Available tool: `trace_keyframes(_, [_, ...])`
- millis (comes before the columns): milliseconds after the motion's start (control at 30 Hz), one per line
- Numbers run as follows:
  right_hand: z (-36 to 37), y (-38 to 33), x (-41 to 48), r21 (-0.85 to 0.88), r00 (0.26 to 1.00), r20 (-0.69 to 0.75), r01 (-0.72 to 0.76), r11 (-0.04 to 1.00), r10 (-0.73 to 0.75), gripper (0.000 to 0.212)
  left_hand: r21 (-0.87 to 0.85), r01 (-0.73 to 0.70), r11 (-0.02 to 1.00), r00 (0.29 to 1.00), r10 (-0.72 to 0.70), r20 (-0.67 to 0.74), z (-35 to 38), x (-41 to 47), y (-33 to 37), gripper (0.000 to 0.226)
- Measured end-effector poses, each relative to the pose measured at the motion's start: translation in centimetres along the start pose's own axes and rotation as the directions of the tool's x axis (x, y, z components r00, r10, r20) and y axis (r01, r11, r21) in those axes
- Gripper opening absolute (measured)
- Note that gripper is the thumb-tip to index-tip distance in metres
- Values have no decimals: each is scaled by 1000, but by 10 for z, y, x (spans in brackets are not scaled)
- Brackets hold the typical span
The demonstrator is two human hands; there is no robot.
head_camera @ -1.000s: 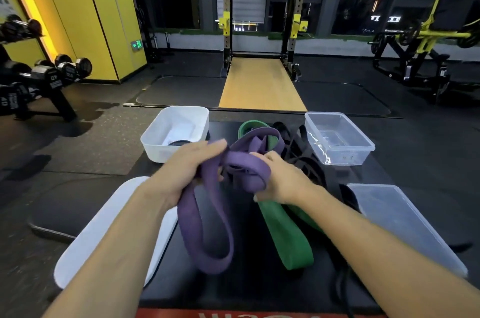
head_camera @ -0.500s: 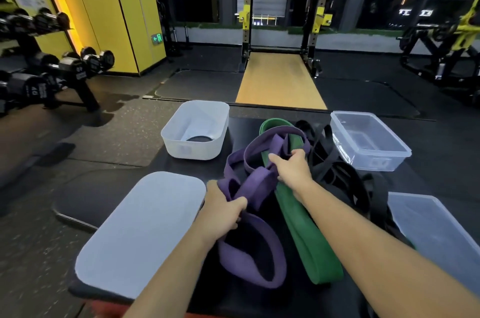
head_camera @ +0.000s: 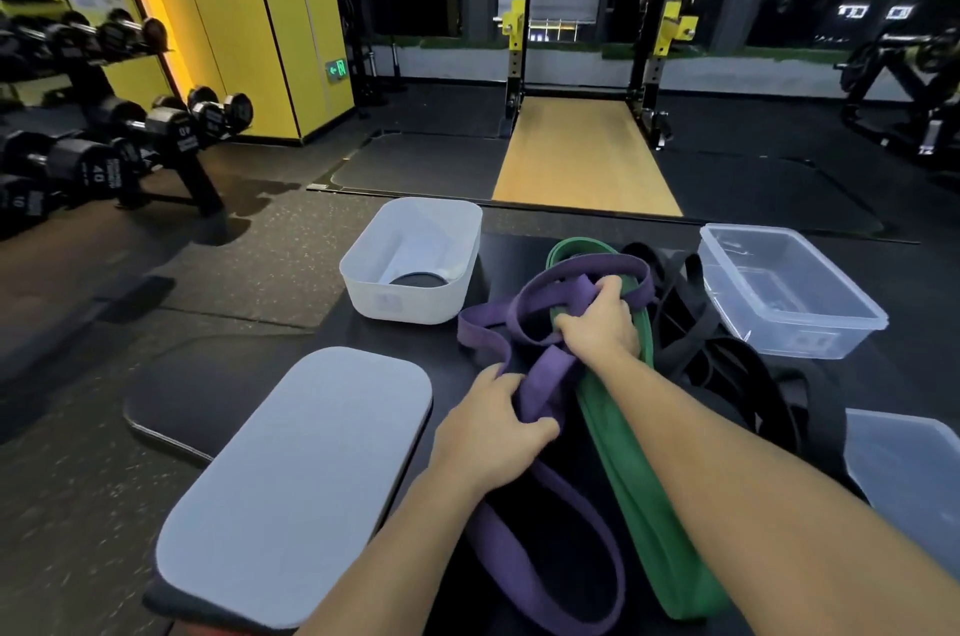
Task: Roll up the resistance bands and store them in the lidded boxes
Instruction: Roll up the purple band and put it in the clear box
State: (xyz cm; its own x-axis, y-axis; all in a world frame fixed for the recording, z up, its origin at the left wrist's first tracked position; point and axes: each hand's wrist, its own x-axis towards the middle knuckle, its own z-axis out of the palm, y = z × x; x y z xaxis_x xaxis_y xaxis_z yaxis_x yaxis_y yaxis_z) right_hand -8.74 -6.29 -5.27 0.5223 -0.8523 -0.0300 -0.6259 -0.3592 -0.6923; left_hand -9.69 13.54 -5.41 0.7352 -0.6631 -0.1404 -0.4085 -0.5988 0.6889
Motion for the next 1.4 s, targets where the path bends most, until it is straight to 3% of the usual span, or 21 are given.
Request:
trace_keyframes(67, [3,0,-3,13,996,-54,66,998,-65,43,36,-21,999,1000,20,22,2,4,0,53])
trace_keyframes(133, [2,-1,-3,-15,993,-86,80,997,-81,41,100,-29,995,999,25,37,3,9,3,67])
trace_keyframes(200, [0,0,2,18,997,-57,46,999,-45,45,154,-22,988,999,18,27,8,13,6,59])
trace_keyframes(267, [-3,4,7,209,998,-49,-24,978,35,39,165,-31,986,1000,31,0,13,16,9,44])
trace_keyframes(367, [-8,0,5,606,963,-120,-122,786,242,30,133,-56,989,998,59,-20,15,20,10,30])
trace_keyframes(433, [-11,-8,1,696,935,-220,-48,717,277,34,82,-46,996,999,48,-22,13,24,10,27])
trace_keyframes(500, [-13,-21,-4,627,930,-356,165,761,91,37,40,-45,998,998,47,-44,13,25,11,35])
trace_keyframes(567, [-11,-31,0,510,895,-380,415,754,-235,38,19,-55,998,997,55,-47,12,27,11,71])
trace_keyframes(600, [-9,-35,5,434,866,-290,498,751,-407,40,-18,-45,999,998,44,-47,11,27,10,90])
trace_keyframes(667, [-6,-35,13,211,780,109,588,781,-616,53,-139,-9,990,999,2,-48,10,29,3,106])
trace_keyframes(700, [-5,-33,16,101,751,281,597,796,-598,63,-209,5,978,999,-15,-50,8,30,-2,103])
trace_keyframes(733, [-4,-31,17,40,757,351,576,816,-552,69,-261,12,965,998,-27,-54,6,31,-5,94])
trace_keyframes(800, [-2,-23,14,75,838,234,489,869,-492,64,-306,-1,952,998,-18,-61,5,32,-8,77])
trace_keyframes(867, [-4,-17,7,119,910,39,405,907,-412,43,-262,-31,964,998,14,-69,7,37,-9,77])
trace_keyframes(967, [-14,2,-3,114,930,-162,351,930,-331,17,-160,-58,985,998,51,-46,16,44,-10,72])
trace_keyframes(1033, [-24,16,-10,28,924,-211,333,943,-320,20,-168,-50,984,998,44,-39,18,46,-12,61])
trace_keyframes(1133, [-37,29,-17,-302,978,-14,194,934,-208,45,-207,-47,977,998,38,-47,17,43,-11,50])
trace_keyframes(1233, [-43,33,-20,-566,979,77,200,799,-190,45,-406,-15,914,990,-44,-134,16,40,-12,26])
trace_keyframes(1300, [-40,31,-18,-636,967,71,233,736,-244,52,-555,-2,832,988,-83,-129,14,36,-13,20])
trace_keyframes(1400, [-34,18,-10,-597,970,89,234,768,-226,69,-664,-37,747,986,-81,-146,12,31,-14,17])
